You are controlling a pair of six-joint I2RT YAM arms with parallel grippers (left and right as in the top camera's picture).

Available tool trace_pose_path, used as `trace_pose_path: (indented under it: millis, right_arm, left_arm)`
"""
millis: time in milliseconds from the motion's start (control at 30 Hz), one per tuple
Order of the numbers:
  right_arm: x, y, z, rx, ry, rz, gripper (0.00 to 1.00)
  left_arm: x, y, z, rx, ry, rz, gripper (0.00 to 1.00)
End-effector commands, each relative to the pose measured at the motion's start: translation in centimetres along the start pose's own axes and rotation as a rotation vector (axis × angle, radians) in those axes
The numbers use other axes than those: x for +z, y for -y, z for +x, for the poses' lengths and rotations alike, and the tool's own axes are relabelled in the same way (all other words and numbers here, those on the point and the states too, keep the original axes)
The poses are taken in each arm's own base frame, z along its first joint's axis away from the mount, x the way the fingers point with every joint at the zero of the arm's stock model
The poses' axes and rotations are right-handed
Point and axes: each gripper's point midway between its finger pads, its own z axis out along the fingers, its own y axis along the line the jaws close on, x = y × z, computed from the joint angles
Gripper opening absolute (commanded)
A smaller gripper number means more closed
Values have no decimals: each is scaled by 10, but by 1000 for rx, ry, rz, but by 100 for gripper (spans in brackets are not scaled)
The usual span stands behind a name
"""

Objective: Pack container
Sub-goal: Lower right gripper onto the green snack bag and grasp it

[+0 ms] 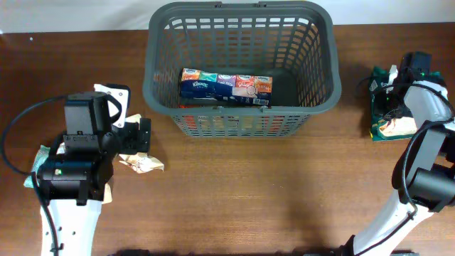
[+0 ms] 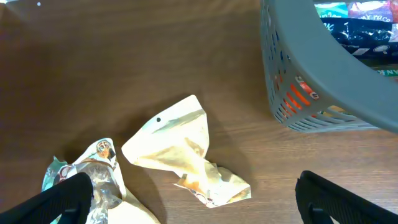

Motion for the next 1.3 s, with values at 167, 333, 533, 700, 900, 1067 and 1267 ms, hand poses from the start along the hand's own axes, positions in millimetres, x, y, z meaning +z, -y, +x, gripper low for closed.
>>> trace_pose_path:
  millis: [167, 333, 533, 700, 900, 1067, 1267]
  right_arm:
    - [63, -42, 63, 54, -217, -154, 4]
    - [62, -43, 63, 107, -224, -156, 4]
    - [62, -44, 63, 106, -226, -158, 4]
    - [50, -40, 52, 109, -186, -154, 4]
    - [5, -29, 18, 116, -73, -144, 4]
    - [-41, -19, -5, 123, 39, -133, 4]
    - [-80, -12, -17, 128, 127, -124, 4]
  left_arm:
    - [-1, 3, -2, 0, 5, 16, 99]
    - [-1, 3, -2, 0, 4, 16, 99]
    - [-1, 3, -2, 0, 5, 16, 99]
    - [-1, 3, -2, 0, 5, 16, 99]
    - [-1, 3, -2, 0, 5, 16, 99]
    - [-1, 3, -2, 0, 5, 15, 99]
    - [-1, 3, -2, 0, 5, 15, 99]
